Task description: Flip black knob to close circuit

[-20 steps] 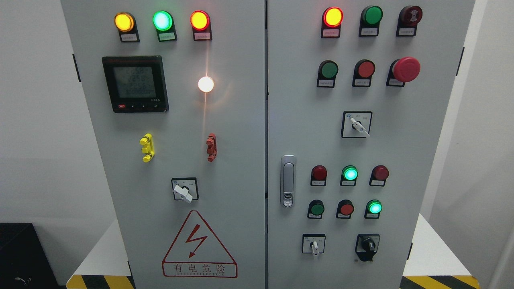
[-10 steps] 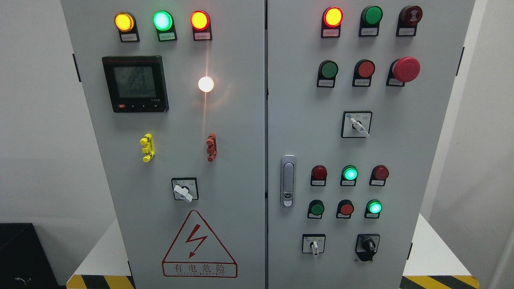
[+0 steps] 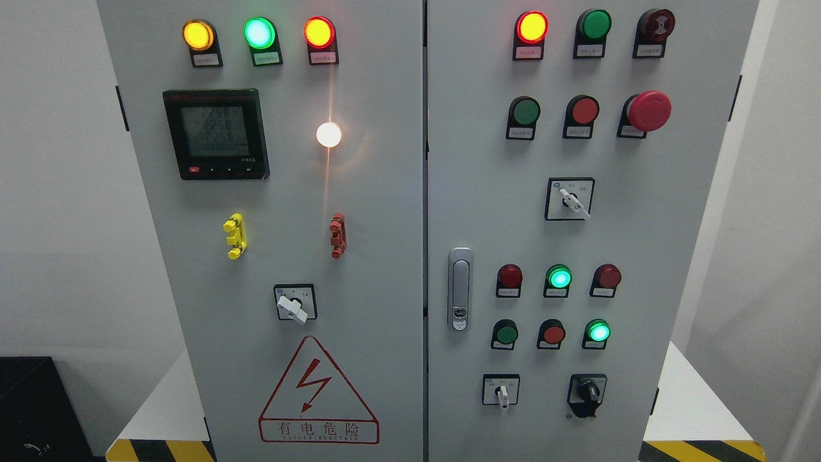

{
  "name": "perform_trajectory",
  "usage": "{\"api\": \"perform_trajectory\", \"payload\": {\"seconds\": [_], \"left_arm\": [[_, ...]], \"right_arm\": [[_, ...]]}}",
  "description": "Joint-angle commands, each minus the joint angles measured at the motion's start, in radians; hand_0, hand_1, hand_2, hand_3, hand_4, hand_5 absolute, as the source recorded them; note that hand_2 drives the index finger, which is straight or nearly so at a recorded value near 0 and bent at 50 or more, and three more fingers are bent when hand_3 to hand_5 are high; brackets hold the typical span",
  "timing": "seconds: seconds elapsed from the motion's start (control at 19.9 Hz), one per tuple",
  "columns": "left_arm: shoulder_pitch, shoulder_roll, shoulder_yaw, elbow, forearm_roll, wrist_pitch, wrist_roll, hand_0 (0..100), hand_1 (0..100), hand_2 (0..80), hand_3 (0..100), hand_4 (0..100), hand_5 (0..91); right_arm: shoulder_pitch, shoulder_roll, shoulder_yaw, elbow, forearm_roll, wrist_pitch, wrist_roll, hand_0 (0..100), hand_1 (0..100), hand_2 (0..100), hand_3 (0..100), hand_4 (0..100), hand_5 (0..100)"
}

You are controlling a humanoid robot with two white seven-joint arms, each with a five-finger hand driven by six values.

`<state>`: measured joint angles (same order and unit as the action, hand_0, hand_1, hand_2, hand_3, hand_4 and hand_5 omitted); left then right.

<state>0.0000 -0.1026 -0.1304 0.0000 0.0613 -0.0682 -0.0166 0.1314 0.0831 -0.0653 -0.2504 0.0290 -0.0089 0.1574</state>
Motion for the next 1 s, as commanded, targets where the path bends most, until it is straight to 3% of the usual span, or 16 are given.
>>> {"api": "perform_trajectory", "payload": {"seconds": [0.0,0.1,0.25,0.55,0.8,0.9,0.95], "left_arm": [[0.021,0.000,0.000,-0.023,0.000,-0.001,0.000,12,56,0.0,0,0,0.0],[0.021,0.000,0.000,-0.023,0.000,-0.001,0.000,12,56,0.0,0,0,0.0],[0.021,0.000,0.000,-0.023,0.000,-0.001,0.000,12,56,0.0,0,0,0.0],[0.021,0.000,0.000,-0.023,0.000,-0.001,0.000,12,56,0.0,0,0,0.0],[0.021,0.000,0.000,-0.023,0.000,-0.001,0.000,12,56,0.0,0,0,0.0],[0.021,0.000,0.000,-0.023,0.000,-0.001,0.000,12,56,0.0,0,0,0.0],[0.021,0.000,0.000,-0.023,0.000,-0.001,0.000,12,56,0.0,0,0,0.0]], "right_arm": [[-0.019,-0.005,-0.001,-0.021,-0.007,-0.124,0.056,0,13,4,15,12,0],[-0.016,0.003,-0.007,-0.076,-0.008,-0.192,0.071,0,13,5,16,13,0],[0.020,0.029,-0.037,-0.231,-0.009,-0.204,0.080,0,13,9,22,17,2],[0.079,0.035,-0.054,-0.509,-0.008,-0.201,0.060,0,14,40,56,49,35],[0.091,0.034,-0.036,-0.641,0.011,-0.203,-0.044,0,14,57,73,70,62],[0.091,0.034,-0.010,-0.684,0.049,-0.203,-0.105,0,15,63,78,73,67],[0.091,0.034,-0.007,-0.697,0.077,-0.203,-0.142,0,16,71,84,76,73]]}}
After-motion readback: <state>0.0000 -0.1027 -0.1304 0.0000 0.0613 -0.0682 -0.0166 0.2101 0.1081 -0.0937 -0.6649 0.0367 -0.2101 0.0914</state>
